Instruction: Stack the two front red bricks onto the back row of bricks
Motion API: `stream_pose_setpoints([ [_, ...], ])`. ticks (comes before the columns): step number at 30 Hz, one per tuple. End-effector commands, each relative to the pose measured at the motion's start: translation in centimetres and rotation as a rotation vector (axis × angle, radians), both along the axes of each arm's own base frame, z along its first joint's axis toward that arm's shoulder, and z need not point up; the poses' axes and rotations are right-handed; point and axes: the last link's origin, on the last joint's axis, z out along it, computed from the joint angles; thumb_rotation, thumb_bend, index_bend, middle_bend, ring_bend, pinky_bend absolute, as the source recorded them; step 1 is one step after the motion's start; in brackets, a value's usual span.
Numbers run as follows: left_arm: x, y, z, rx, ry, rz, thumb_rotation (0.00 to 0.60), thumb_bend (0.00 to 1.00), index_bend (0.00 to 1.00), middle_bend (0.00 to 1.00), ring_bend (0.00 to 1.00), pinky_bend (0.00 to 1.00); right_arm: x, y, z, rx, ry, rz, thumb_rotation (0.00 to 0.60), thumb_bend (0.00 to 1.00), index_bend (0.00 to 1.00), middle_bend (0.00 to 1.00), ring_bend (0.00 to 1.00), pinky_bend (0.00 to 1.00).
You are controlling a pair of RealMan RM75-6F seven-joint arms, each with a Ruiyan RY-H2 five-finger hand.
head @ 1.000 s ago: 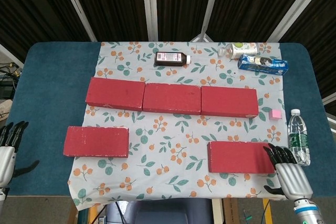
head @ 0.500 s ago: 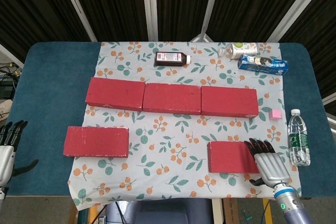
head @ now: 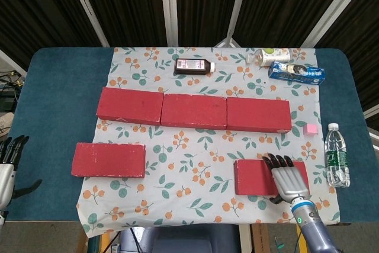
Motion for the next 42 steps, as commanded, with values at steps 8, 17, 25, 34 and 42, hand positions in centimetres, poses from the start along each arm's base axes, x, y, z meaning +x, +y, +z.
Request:
stream_pose_setpoints([
  [8, 0.0, 0.1, -0.1, 0.001, 0.007, 0.005, 0.600, 0.00, 0.07, 0.06, 0.00, 0.05, 0.2, -1.1, -1.4, 0.012, 0.024, 0.000, 0.600, 0.03, 0.00, 0.00, 0.00, 0.00],
  [17, 0.0, 0.1, -0.4, -0.009, 0.012, 0.007, 0.600, 0.00, 0.07, 0.06, 0.00, 0.05, 0.1, -1.8, -1.8, 0.016, 0.050, -0.003, 0.600, 0.03, 0.03, 0.10, 0.00, 0.00],
  [25, 0.1, 0.1, -0.5, -0.015, 0.017, 0.008, 0.600, 0.00, 0.07, 0.06, 0.00, 0.05, -0.1, -1.9, -2.0, 0.022, 0.058, -0.004, 0.600, 0.02, 0.30, 0.27, 0.05, 0.00],
  [34, 0.1, 0.2, -0.6, -0.018, 0.015, 0.009, 0.600, 0.00, 0.07, 0.06, 0.00, 0.05, 0.3, -2.4, -1.6, -0.008, 0.050, 0.028, 0.600, 0.02, 0.44, 0.33, 0.11, 0.00],
  [42, 0.2, 0.7, -0.5, 0.007, 0.011, -0.019, 0.600, 0.00, 0.07, 0.06, 0.00, 0.05, 3.1, -4.2, 1.8, -0.077, 0.004, 0.082, 0.600, 0.03, 0.47, 0.33, 0.11, 0.00],
])
